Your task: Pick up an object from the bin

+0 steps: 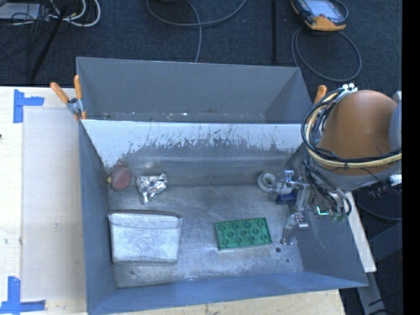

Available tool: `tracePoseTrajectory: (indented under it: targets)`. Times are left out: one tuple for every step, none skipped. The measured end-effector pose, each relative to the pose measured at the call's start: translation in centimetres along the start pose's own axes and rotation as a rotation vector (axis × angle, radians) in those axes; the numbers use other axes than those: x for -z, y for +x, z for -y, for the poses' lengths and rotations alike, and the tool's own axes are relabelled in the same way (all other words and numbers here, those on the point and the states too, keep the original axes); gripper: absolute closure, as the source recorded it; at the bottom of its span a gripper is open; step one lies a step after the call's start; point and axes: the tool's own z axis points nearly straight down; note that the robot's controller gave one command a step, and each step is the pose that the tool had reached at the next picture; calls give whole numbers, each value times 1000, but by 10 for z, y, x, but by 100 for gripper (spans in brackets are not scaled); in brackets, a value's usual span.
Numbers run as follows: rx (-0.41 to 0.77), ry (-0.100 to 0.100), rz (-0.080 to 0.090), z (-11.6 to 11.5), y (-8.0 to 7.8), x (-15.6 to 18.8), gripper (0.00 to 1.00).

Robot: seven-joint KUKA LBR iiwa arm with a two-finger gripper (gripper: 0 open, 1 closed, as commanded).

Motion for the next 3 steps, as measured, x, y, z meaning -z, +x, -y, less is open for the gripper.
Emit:
tracePoseTrajectory:
  targets:
    - [310, 1, 9, -29, -20, -117, 0]
    - [313, 3, 12, -28, -21, -114, 100]
    - [505, 4, 14, -27, -14, 5, 100]
